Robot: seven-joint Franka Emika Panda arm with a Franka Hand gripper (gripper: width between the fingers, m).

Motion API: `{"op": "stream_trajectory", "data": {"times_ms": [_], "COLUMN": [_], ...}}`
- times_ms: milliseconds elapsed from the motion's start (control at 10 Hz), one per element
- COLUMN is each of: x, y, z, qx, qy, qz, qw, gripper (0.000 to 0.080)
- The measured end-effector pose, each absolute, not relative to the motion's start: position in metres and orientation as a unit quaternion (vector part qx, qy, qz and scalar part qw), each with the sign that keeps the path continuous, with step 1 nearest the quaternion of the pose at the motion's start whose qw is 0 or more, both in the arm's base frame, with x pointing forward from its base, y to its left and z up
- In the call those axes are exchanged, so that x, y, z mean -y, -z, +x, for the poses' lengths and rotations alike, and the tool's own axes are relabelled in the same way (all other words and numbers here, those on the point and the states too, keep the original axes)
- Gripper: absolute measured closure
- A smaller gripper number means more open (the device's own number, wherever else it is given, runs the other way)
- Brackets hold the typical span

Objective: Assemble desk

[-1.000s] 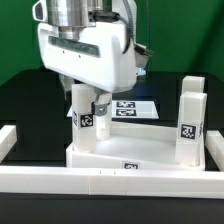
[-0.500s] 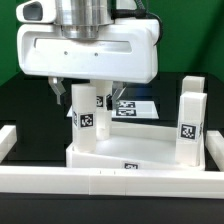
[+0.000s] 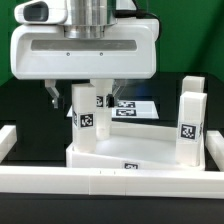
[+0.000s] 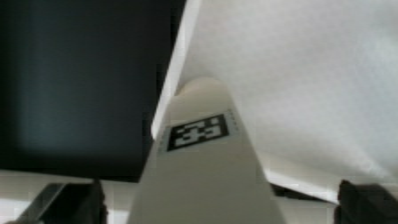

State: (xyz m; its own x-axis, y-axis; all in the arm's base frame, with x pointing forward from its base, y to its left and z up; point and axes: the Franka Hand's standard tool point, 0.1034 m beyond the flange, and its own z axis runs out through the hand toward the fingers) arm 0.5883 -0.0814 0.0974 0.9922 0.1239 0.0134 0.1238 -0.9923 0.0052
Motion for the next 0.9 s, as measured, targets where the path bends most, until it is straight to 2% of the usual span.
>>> {"op": "stream_trajectory", "data": {"times_ms": [300,500,600,700,900], "x": [0.0858,0.0862,0.0862,0.0862,0.0864], "y": [-0.0971,-0.0970,-0.0970,-0.0966,-0.0965], "z": [0.5872,0.5871,0.5871,0.5868,0.5866], "qx": [-0.130,-0.122,-0.118,-0.104,-0.102], "qy": [-0.003,-0.003,-0.003,-0.002,-0.002], "qz": [0.991,0.992,0.993,0.995,0.995], "qw": [0.010,0.010,0.010,0.010,0.010], "gripper": [0.0151,0.0410,0.0410,0.0511,0.0511]}}
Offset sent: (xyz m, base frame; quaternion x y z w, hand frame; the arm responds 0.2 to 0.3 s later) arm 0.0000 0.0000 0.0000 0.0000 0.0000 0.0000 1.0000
